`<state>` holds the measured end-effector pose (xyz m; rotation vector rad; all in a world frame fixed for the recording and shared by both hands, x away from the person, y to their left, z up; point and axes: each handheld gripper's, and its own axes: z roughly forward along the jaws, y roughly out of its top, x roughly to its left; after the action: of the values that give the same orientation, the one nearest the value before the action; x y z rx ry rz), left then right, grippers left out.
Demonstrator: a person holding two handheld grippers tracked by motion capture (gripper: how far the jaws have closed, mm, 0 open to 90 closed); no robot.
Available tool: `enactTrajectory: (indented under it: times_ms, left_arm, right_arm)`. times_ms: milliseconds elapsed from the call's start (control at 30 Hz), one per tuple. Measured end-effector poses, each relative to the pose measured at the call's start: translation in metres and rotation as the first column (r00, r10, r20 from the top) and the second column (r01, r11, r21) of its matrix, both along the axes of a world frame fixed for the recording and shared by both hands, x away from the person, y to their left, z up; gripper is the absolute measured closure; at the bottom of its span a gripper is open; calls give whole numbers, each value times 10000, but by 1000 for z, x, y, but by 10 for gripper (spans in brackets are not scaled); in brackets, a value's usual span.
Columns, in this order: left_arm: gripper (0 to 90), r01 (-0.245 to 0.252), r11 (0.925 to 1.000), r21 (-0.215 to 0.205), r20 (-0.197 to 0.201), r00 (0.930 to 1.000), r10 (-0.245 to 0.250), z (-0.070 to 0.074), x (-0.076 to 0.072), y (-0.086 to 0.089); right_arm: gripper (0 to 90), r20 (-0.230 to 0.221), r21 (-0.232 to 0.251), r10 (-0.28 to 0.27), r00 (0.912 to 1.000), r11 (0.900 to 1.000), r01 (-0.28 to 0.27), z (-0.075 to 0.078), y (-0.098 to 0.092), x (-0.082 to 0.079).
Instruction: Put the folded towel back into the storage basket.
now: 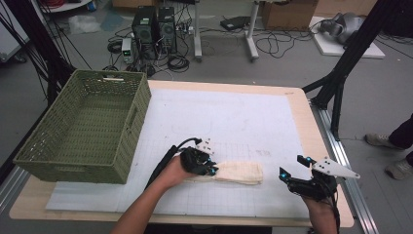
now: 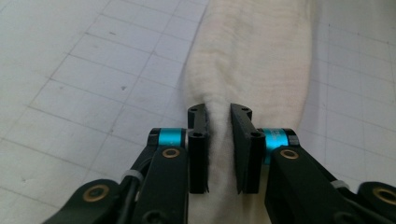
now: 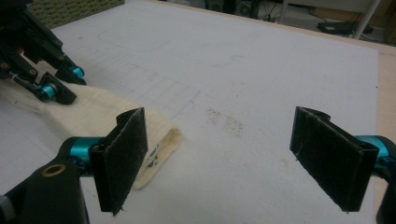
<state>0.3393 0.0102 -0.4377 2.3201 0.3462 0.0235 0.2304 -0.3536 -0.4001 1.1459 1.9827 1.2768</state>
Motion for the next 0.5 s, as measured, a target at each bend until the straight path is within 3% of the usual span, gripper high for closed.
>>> enactTrajectory:
  times_ms: [133, 200, 300, 333, 367, 433, 500]
  left_arm:
    - [826, 92, 9999, 62, 213, 9997, -94, 1, -3, -1]
    - [830, -28, 9999, -142, 241, 9997, 31, 0, -4, 1]
    - [834, -285, 9970, -714, 140, 9995, 296, 3, -4, 7]
    - [834, -458, 9931, -1081, 85, 9989, 470, 9, -4, 12]
    - [835, -458, 9931, -1081, 85, 9989, 470, 9, -4, 12]
    - [835, -758, 9837, -1630, 101, 9969, 785, 18, -6, 18]
    - [835, -872, 9816, -1701, 249, 9954, 928, 25, -6, 22]
  right_arm:
    - [178, 21, -3, 16, 10000, 10000, -16, 0, 0, 0]
    - [178, -29, -26, 3, 10000, 10000, -3, -1, 0, 0]
    - [178, 13, -11, 2, 10000, 10000, -2, -1, 0, 0]
    - [178, 39, -9, -1, 10000, 10000, 1, -1, 0, 0]
    - [178, 25, -6, -10, 10000, 10000, 10, -1, 0, 0]
    - [178, -24, 13, -22, 10000, 10000, 22, 0, 0, 0]
    - [179, -7, 0, -16, 10000, 10000, 16, 0, 0, 0]
